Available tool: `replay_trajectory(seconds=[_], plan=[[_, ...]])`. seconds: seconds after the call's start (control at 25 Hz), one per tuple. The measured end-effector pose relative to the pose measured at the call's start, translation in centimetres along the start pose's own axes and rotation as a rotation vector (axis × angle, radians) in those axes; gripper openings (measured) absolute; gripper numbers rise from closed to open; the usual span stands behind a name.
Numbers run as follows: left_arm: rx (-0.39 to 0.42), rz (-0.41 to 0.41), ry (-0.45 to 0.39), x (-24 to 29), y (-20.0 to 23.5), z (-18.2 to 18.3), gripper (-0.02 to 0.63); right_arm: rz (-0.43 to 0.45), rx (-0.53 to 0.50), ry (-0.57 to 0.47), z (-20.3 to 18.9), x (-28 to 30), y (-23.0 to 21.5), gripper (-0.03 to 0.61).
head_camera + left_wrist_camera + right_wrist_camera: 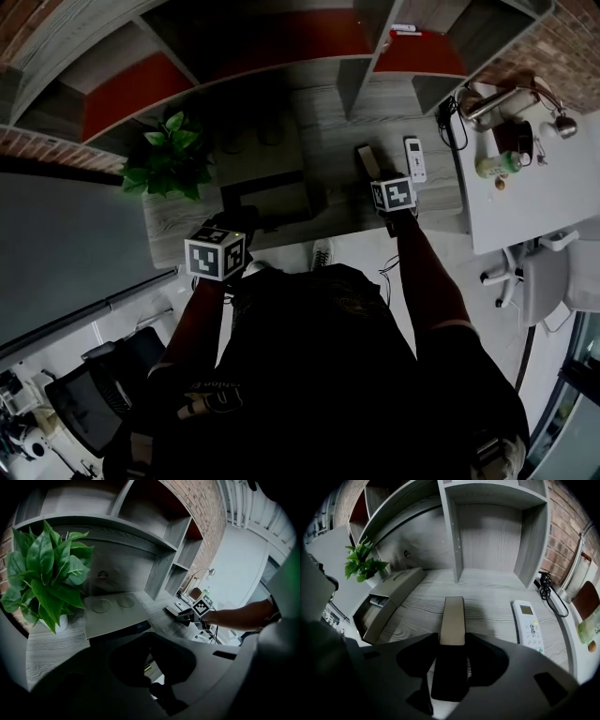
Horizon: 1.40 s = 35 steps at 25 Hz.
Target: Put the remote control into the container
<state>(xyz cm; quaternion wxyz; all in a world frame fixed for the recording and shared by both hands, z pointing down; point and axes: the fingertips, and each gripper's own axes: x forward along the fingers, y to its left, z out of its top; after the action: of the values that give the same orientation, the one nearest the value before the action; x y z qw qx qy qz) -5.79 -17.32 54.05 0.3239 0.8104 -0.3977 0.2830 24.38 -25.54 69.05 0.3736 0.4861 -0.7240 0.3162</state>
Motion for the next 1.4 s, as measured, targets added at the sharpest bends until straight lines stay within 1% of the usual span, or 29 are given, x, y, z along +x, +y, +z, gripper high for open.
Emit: replay_trajectory(seconds=[0.24,0.4,0.56,0.64,0.8,0.96,1.04,1.16,1.28,1.4], plan=[[-0.004,-0.010,-0.010,-1.4,1.2,-0.9,0.006,0.048,-0.051,-0.064,1.8,-2.1,4.7,0.192],[-0.016,0.000,-0.024,-2.6,2.6,-1.7,0.006,0.115,-0.146,-0.100,4.2,-3.7,9.9,0.192],[-0.038,0.018,-0.027,-4.3,4.5,-3.0,0.006,0.176,-0.269,-0.113,4.8,-3.3,15.5,0.193],[-0.051,0.025,-0.028,-5.1,5.4,-3.6,0.006,0.232,-0.365,-0.108,4.9,-3.2,19.2,0.192],[-0.078,0.039,-0.044,-6.9,6.5,-4.6,0.006,0.312,-0.640,-0.046,4.2,-2.1,25.4,0.193],[-0.098,0.054,-0.062,-8.1,7.9,-5.5,0.006,0.305,-0.895,0.026,3.3,0.1,28.3,0.192],[-0.104,0.058,-0.067,-8.9,8.1,-5.8,0.006,0.299,-1.003,0.050,3.0,0.9,29.1,0.193],[-0.128,0.076,-0.077,-10.2,8.8,-6.3,0.006,0.306,-1.107,0.088,2.5,1.8,29.8,0.193],[-0.149,0.100,-0.085,-11.3,9.7,-7.0,0.006,0.317,-1.181,0.108,2.2,2.5,30.3,0.193],[-0.171,0.113,-0.083,-11.7,10.2,-8.0,0.006,0.309,-1.240,0.118,2.2,3.0,30.1,0.193]])
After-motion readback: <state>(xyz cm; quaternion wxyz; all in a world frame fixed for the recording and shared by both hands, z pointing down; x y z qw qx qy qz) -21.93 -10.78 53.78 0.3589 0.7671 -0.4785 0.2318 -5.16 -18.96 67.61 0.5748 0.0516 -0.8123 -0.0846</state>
